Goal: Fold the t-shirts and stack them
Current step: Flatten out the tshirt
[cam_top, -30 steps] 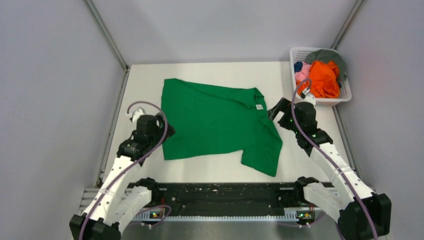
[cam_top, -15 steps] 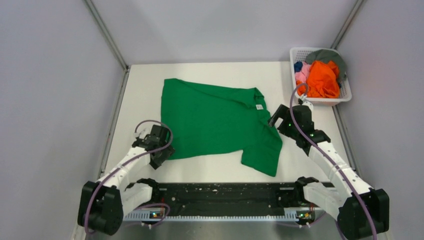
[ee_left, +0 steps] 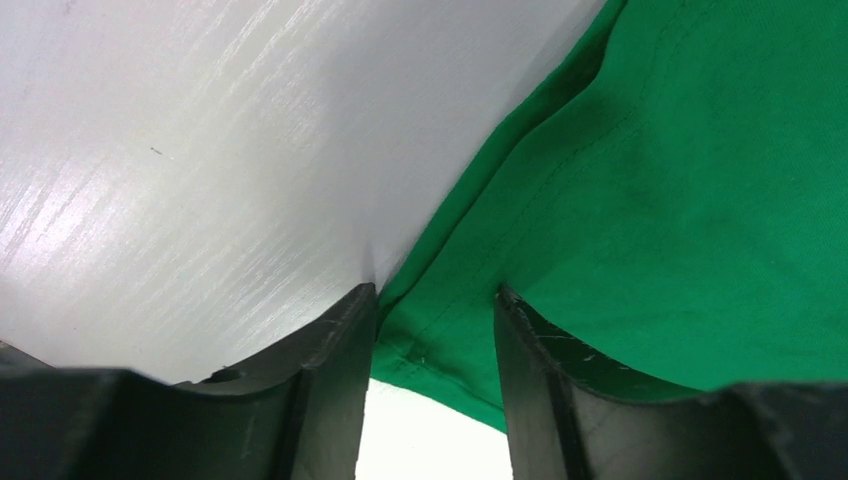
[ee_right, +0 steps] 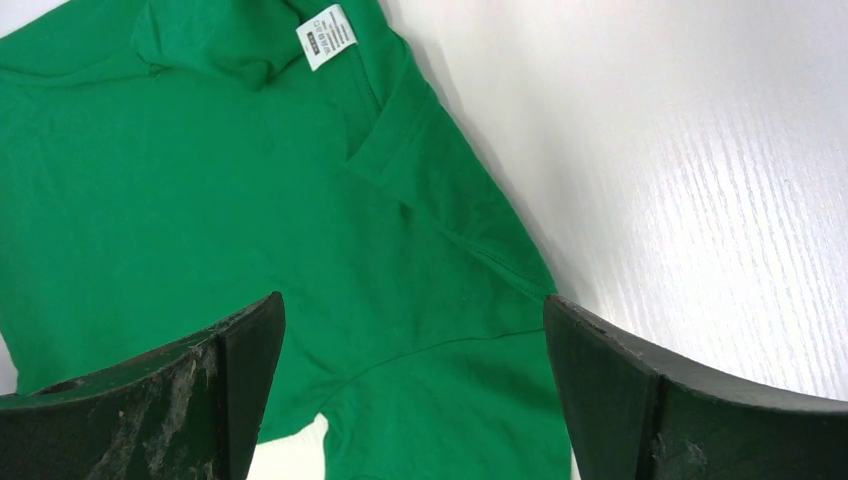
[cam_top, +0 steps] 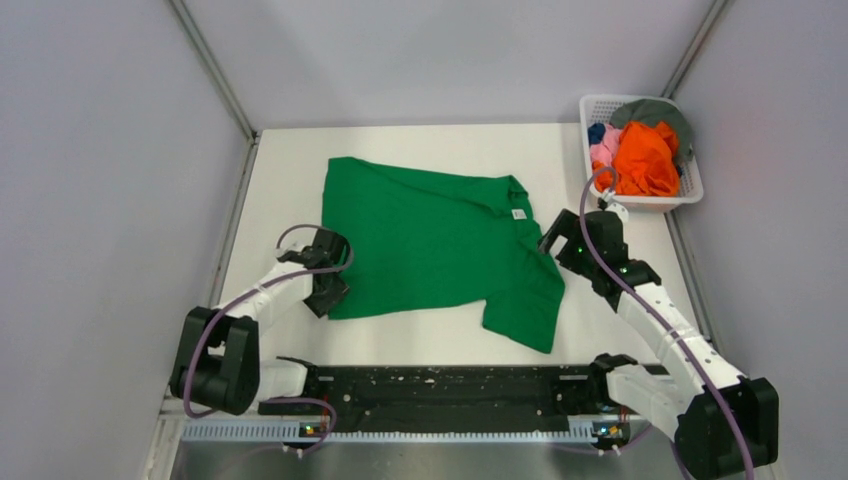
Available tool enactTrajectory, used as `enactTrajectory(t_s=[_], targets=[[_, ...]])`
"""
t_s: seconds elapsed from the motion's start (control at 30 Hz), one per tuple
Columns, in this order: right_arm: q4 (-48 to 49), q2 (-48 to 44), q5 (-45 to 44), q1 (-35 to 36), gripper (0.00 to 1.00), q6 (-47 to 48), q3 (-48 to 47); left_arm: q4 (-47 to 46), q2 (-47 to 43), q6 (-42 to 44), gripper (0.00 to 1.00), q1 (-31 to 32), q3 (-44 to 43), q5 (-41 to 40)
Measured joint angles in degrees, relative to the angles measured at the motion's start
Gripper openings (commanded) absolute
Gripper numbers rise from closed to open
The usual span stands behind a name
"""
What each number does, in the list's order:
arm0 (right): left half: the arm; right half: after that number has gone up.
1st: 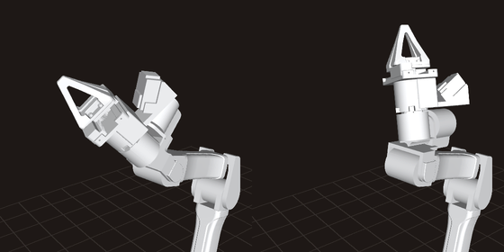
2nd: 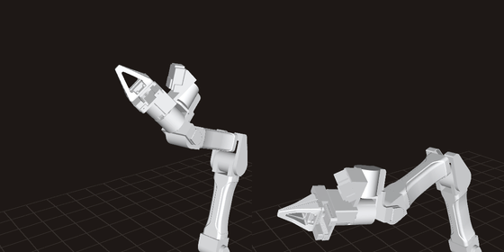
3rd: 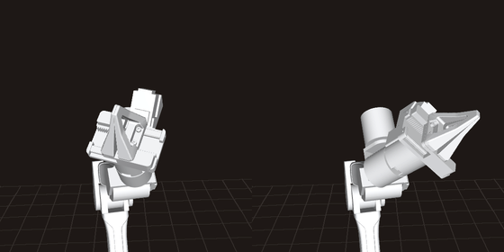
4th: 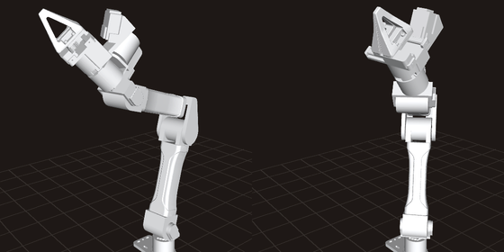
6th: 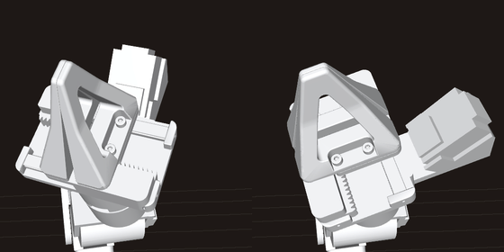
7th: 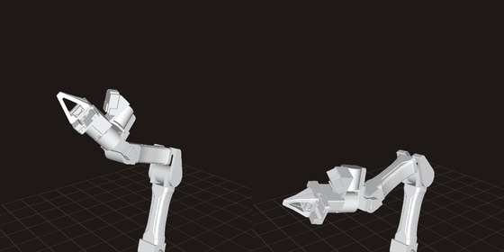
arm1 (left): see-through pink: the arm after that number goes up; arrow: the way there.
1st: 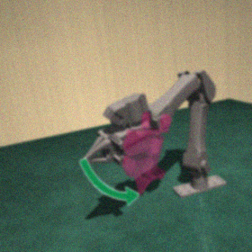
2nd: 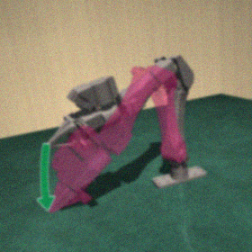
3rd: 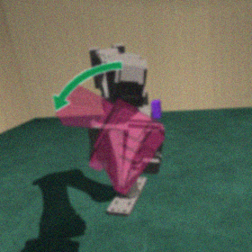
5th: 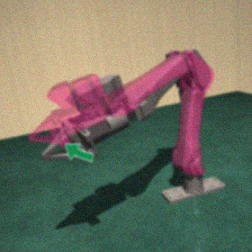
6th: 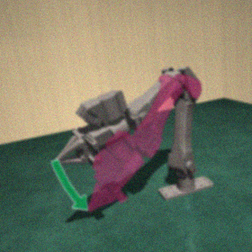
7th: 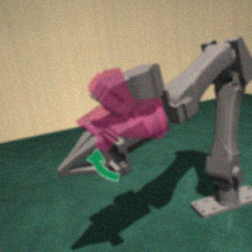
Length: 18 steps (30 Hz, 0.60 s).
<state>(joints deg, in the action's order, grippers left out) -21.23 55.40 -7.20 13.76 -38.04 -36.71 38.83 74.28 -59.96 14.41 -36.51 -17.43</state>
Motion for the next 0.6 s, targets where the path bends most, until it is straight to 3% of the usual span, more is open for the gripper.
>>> enactTrajectory(t_s=[0.17, 0.23, 0.27, 0.3, 0.6], targets=[[-1.0, 0.0, -0.3, 0.0, 0.98, 0.0, 0.0, -0.3, 2.2, 0.1, 0.34, 0.0, -1.5, 0.4], [-1.2, 0.0, -0.3, 0.0, 0.98, 0.0, 0.0, -0.5, 2.9, 0.3, 0.2, 0.0, -2.1, 0.8], [-1.2, 0.0, -0.3, 0.0, 0.98, 0.0, 0.0, -0.9, 3.3, 0.4, 0.07, 0.0, -2.2, 1.0], [-1.2, 0.0, -0.3, 0.0, 0.98, 0.0, 0.0, -1.2, 3.5, 0.5, 0.01, 0.0, -2.4, 1.1], [-2.8, 0.0, -0.3, 0.1, 0.95, 0.3, -0.1, -2.3, 3.0, 1.7, 0.0, 0.6, -2.3, 1.1]])
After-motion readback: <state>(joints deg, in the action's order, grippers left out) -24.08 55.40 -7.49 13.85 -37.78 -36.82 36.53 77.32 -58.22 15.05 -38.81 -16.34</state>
